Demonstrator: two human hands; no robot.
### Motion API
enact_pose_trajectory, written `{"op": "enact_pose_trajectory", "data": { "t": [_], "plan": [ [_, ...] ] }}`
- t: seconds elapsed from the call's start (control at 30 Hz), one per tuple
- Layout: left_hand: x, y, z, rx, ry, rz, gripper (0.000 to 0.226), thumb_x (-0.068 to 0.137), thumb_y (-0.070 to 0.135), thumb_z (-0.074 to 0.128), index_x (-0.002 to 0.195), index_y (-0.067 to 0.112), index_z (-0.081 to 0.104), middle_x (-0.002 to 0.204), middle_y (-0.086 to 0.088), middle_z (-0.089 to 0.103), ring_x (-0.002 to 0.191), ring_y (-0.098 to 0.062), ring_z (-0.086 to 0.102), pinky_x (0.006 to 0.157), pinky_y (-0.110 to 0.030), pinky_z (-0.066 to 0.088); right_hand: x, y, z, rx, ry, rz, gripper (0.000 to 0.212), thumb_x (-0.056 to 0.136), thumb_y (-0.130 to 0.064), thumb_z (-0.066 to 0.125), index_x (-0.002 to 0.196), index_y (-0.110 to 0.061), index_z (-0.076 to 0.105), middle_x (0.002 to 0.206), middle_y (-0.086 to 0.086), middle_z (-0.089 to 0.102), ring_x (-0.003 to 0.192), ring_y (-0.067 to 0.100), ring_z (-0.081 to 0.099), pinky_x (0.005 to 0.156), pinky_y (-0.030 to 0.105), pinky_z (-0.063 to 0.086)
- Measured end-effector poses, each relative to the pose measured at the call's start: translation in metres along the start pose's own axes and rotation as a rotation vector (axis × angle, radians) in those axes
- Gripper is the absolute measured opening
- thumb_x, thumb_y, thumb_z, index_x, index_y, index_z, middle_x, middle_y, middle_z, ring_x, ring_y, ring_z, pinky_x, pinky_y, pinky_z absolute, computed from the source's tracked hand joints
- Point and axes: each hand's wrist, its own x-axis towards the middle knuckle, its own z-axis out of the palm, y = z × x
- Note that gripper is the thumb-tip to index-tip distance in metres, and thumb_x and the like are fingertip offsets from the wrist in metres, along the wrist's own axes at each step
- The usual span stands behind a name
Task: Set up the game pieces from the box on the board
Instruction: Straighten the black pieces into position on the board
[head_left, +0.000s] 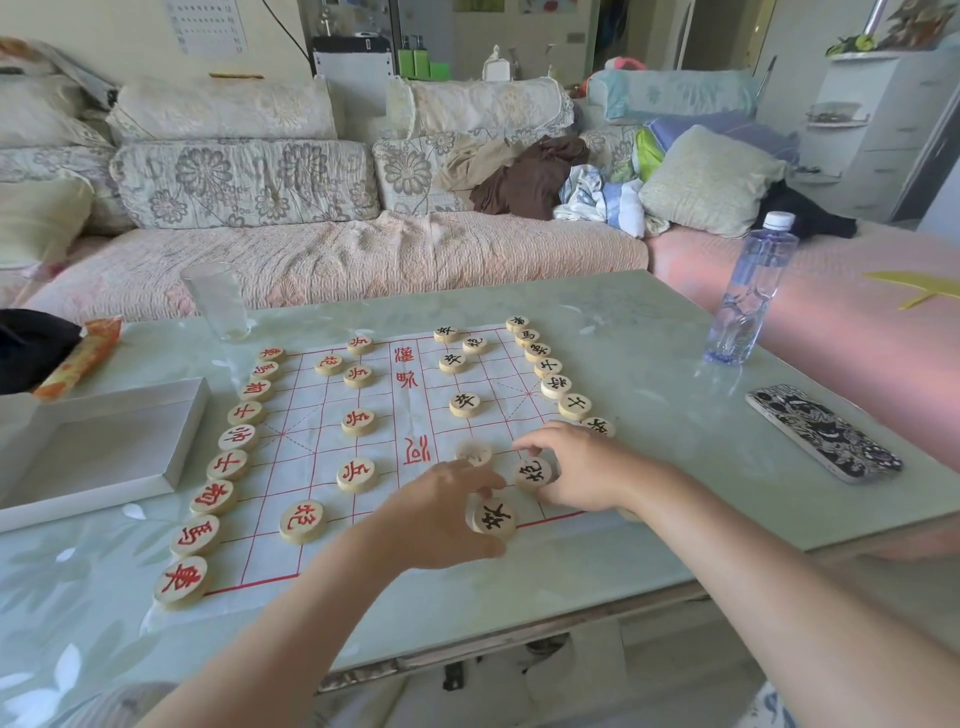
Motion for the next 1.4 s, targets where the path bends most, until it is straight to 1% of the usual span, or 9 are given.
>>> {"op": "enact_pose_trajectory", "data": {
  "t": [0.1,0.2,0.37,0.53,0.7,0.87,0.97,1.13,1.4],
  "plan": [
    [0.0016,0.0003,0.0060,0.029,0.034,-0.033,0.064,0.067,0.060,0.072,0.123,0.037,0.051,0.110,0.017,0.053,0.101,-0.008,0.047,0.084,-0.027,0.044,0.0008,0.0013,0.0011,0.012,0.009,0.002,0.048,0.083,-0.045,0.069,0.130,-0.038,0.059,0.129,-0.008,0.054,0.122,0.012,0.051,0.099,0.025,0.040],
    [0.0013,-0.0002,0.0058,-0.036,0.000,0.002,0.058,0.075,0.046,0.073,0.126,0.034,0.050,0.112,0.015,0.053,0.099,-0.008,0.049,0.081,-0.020,0.041,0.0011,0.0026,0.0012,0.011,0.008,-0.008,0.042,0.082,-0.045,0.070,0.122,-0.039,0.062,0.123,-0.010,0.056,0.116,0.011,0.053,0.096,0.025,0.042],
    [-0.0003,-0.0011,0.0033,-0.046,-0.008,-0.027,0.065,0.069,0.050,0.077,0.126,0.034,0.049,0.112,0.017,0.053,0.101,-0.007,0.048,0.079,-0.019,0.039,0.0001,0.0021,0.0022,-0.018,0.006,0.001,0.051,0.082,-0.050,0.068,0.131,-0.039,0.057,0.129,-0.013,0.054,0.120,0.009,0.052,0.100,0.025,0.041],
    [-0.0027,-0.0029,0.0031,-0.039,0.009,-0.054,0.054,0.070,0.050,0.076,0.118,0.035,0.057,0.106,0.017,0.054,0.093,-0.005,0.050,0.067,-0.011,0.035,-0.0005,0.0006,0.0038,-0.016,0.013,-0.010,0.048,0.086,-0.050,0.066,0.131,-0.039,0.057,0.133,-0.014,0.053,0.121,0.008,0.051,0.096,0.021,0.039],
    [-0.0051,-0.0052,0.0033,-0.025,0.038,-0.047,0.056,0.070,0.050,0.077,0.119,0.034,0.057,0.107,0.017,0.054,0.092,-0.004,0.049,0.068,-0.011,0.034,0.0016,-0.0011,0.0040,-0.010,-0.001,-0.008,0.047,0.086,-0.046,0.065,0.132,-0.037,0.057,0.133,-0.013,0.052,0.123,0.010,0.051,0.100,0.023,0.040],
    [-0.0059,-0.0067,0.0032,-0.039,0.041,-0.045,0.056,0.070,0.051,0.077,0.120,0.033,0.058,0.106,0.017,0.054,0.090,-0.005,0.048,0.067,-0.010,0.035,0.0041,0.0003,0.0051,0.003,-0.005,-0.006,0.054,0.081,-0.034,0.068,0.134,-0.038,0.055,0.127,-0.014,0.052,0.118,0.006,0.051,0.093,0.019,0.040],
    [-0.0060,-0.0080,0.0023,-0.014,0.036,-0.021,0.055,0.073,0.048,0.075,0.122,0.032,0.057,0.106,0.017,0.053,0.089,-0.004,0.046,0.066,-0.008,0.033,0.0060,0.0014,0.0057,0.008,-0.007,-0.010,0.051,0.083,-0.038,0.067,0.133,-0.039,0.056,0.127,-0.014,0.052,0.118,0.008,0.051,0.095,0.021,0.041],
    [-0.0034,-0.0057,0.0102,-0.068,0.081,-0.073,0.063,0.064,0.059,0.076,0.118,0.034,0.057,0.107,0.016,0.055,0.096,-0.007,0.050,0.077,-0.021,0.041,0.0083,0.0024,0.0085,-0.006,-0.005,-0.005,0.049,0.082,-0.042,0.065,0.130,-0.042,0.056,0.125,-0.015,0.052,0.118,0.010,0.052,0.099,0.028,0.044],
    [-0.0037,-0.0076,0.0091,-0.068,0.071,-0.052,0.057,0.069,0.050,0.076,0.119,0.031,0.058,0.110,0.012,0.056,0.090,-0.006,0.050,0.072,-0.016,0.036,0.0081,0.0014,0.0069,-0.006,-0.004,-0.022,0.050,0.083,-0.040,0.066,0.132,-0.038,0.057,0.127,-0.012,0.053,0.118,0.010,0.051,0.098,0.026,0.042]
  ]
}}
